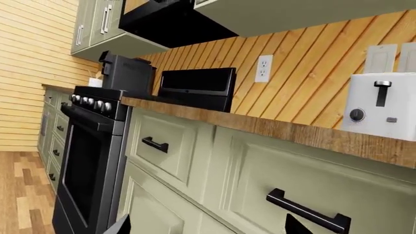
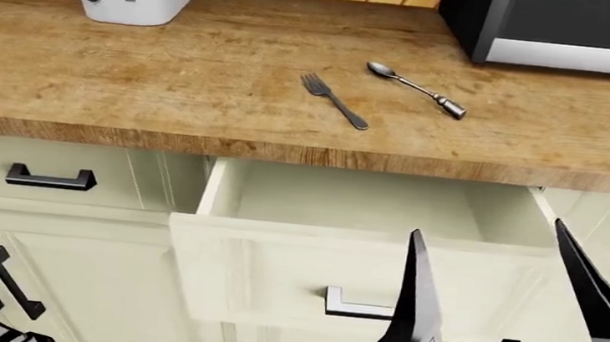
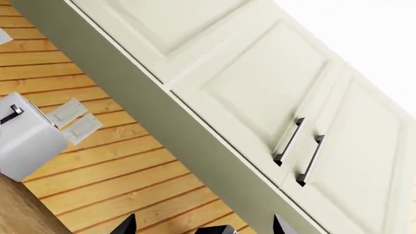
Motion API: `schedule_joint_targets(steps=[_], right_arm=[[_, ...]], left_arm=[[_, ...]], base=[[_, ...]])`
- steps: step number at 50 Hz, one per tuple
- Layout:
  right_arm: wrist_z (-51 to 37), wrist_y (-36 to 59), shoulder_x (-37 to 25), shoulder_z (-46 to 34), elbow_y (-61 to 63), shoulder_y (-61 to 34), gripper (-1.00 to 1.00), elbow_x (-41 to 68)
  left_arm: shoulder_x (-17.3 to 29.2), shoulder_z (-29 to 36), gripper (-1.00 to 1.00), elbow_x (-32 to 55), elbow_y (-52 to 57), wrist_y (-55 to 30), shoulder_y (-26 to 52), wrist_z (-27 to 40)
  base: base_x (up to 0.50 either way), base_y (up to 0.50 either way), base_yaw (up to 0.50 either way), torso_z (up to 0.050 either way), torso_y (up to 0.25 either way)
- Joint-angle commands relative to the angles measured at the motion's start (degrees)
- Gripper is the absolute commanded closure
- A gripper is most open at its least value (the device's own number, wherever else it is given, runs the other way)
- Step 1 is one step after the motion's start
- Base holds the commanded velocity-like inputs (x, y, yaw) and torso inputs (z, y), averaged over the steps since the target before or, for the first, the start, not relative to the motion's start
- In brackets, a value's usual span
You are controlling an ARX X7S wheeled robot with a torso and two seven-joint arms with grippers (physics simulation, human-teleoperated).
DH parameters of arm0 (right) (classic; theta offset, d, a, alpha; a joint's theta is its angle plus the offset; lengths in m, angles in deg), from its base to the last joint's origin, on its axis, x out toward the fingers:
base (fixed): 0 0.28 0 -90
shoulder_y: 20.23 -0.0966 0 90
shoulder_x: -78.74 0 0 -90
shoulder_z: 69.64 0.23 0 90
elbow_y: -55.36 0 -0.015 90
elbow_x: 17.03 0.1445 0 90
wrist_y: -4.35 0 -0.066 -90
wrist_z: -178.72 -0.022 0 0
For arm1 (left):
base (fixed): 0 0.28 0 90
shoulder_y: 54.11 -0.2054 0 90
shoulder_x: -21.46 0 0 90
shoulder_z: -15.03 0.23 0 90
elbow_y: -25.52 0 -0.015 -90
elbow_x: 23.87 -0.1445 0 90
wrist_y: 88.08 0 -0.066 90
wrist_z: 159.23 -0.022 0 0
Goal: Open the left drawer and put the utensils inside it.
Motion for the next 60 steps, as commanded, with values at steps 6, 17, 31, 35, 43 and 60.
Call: schedule_joint_targets(steps=[6, 17, 31, 35, 43, 60], right_arm=[[-0.5, 0.33, 0.37, 1.14, 1.04, -0.02, -1.0, 0.92], [-0.4, 0.31, 0.42, 1.34, 1.29, 0.0, -1.0, 1.15], [-0.92, 0.2, 0.71, 1.96, 1.55, 0.0, -1.0, 1.47], [-1.0, 0.03, 0.68, 2.04, 1.61, 0.15, -1.0, 1.65], [-1.11, -0.12, 0.71, 2.11, 1.33, 0.27, -1.0, 1.7], [-1.09, -0.31, 0.79, 2.37, 1.69, 0.5, -1.0, 2.19]], left_arm=[[0.01, 0.01, -1.0, 0.62, -0.1, 0.06, 0.07, 0.07], [0.11, 0.05, -1.0, 0.59, -0.01, -0.08, 0.14, 0.1], [0.17, 0.03, -1.0, 0.36, 0.22, -0.46, 0.05, 0.3], [0.19, 0.06, -1.0, 0.32, 0.22, -0.5, 0.06, 0.32], [0.32, 0.22, -1.0, 0.22, 0.42, -0.65, 0.06, 0.22], [0.41, 0.24, -1.0, 0.05, 0.76, -1.05, -0.08, 0.39]], base=[[0.0, 0.0, 0.0, 0.05, 0.0], [0.0, 0.0, 0.0, 0.05, 0.0], [0.0, 0.0, 0.0, 0.05, 0.0], [0.0, 0.0, 0.0, 0.05, 0.0], [0.0, 0.0, 0.0, 0.05, 0.0], [0.0, 0.0, 0.0, 0.05, 0.0]])
